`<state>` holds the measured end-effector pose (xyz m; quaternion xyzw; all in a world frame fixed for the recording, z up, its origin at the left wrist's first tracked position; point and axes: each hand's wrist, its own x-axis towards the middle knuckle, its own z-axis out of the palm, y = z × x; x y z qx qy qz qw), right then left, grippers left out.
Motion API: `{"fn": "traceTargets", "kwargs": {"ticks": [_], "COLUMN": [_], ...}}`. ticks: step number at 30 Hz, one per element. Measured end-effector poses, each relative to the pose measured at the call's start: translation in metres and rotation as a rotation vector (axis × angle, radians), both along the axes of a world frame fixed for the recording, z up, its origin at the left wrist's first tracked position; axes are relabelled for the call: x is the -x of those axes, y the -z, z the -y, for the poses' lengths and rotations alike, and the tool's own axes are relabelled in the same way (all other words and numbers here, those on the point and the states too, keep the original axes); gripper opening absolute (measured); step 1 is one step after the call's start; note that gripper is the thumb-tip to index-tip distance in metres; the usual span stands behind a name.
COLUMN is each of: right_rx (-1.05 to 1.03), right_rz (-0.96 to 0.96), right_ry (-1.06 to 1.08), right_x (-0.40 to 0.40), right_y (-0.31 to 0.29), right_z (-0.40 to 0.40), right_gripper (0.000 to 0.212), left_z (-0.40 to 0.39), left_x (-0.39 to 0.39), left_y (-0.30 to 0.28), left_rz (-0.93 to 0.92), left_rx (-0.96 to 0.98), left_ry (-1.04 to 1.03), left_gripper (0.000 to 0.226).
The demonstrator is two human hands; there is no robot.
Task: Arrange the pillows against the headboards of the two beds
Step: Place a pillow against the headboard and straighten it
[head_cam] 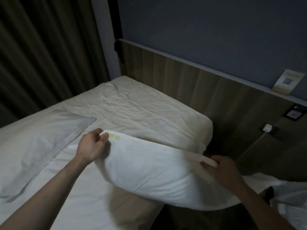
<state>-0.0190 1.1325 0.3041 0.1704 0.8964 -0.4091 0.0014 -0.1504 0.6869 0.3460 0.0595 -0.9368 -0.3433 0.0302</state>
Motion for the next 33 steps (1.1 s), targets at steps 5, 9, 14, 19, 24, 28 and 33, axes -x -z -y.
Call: {"fn": "traceTargets", "kwargs": {"ticks": [5,9,14,19,24,28,33], "right_rx": [-0.016,-0.045,-0.113,-0.086,-0.083,-0.019,0.036], "right_rz": [-0.004,-0.018,-0.087,-0.082,-0.041,-0.015,0.024], "right_ry": [-0.086,-0.105,-0.150,-0.132,-0.070,-0.004,0.077], "right_x": [0.050,0.095,0.152,0.204,0.247,0.279,0.322], "right_y": [0.002,0.003,0.005,0.017,0.025,0.025,0.016], "right_z": [-0.079,-0.129,-0.165,-0.184,-0.193,-0.205,-0.225], "right_gripper": [0.044,0.049,0.054,0.058,0.053,0.052,0.049], "left_z": [-0.066,-0.107,-0.139,-0.164,-0.182,-0.204,-0.239], "left_x": [0.027,0.051,0.098,0.164,0.236,0.294,0.366], "left_y": [0.004,0.001,0.003,0.010,0.021,0.024,0.017], "left_rz": [-0.002,-0.013,-0.022,-0.010,0.007,0.020,0.015], "left_rx": [0.053,0.066,0.057,0.074,0.058,0.055,0.075], "left_ry": [-0.048,-0.067,-0.087,-0.080,-0.034,0.019,0.083], "left_gripper": [0.032,0.035,0.034,0.034,0.035,0.031,0.031]}}
